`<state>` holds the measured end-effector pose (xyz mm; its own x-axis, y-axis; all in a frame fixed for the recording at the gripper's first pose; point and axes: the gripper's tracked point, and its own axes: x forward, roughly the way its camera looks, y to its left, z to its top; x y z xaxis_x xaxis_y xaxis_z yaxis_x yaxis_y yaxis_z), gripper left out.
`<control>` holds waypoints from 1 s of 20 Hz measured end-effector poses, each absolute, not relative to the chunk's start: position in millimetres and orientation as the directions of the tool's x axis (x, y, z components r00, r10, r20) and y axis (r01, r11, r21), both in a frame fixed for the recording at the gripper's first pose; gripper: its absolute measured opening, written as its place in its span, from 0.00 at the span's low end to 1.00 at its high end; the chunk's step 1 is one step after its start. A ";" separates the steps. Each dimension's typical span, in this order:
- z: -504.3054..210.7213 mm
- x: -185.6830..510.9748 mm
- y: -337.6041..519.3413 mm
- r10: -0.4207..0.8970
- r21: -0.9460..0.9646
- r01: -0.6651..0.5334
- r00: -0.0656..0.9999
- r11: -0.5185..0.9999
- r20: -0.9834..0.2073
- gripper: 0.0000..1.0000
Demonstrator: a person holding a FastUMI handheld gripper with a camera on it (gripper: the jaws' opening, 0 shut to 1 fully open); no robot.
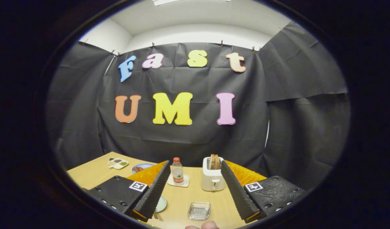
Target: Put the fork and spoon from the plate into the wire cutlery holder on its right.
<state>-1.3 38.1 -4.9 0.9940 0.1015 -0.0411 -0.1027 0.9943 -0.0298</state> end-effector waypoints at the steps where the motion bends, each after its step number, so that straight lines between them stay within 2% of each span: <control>1: -8.0 -0.9 42.0 0.112 -0.037 -0.114 0.992 0.993 -0.055 0.95; 5: -25.8 3.7 68.6 0.175 -0.049 -0.183 0.975 0.982 -0.133 0.95; 11: -89.3 8.8 128.2 0.279 -0.096 -0.338 0.881 0.936 -0.381 0.95; 16: -161.5 -1.5 172.2 0.314 -0.101 -0.472 0.717 0.876 -0.623 0.96; 20: -224.8 -5.9 178.1 0.245 -0.070 -0.473 0.571 0.878 -0.784 0.96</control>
<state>-5.9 178.1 -224.8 0.5705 0.2448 -0.7840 -0.4730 0.8783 -0.0700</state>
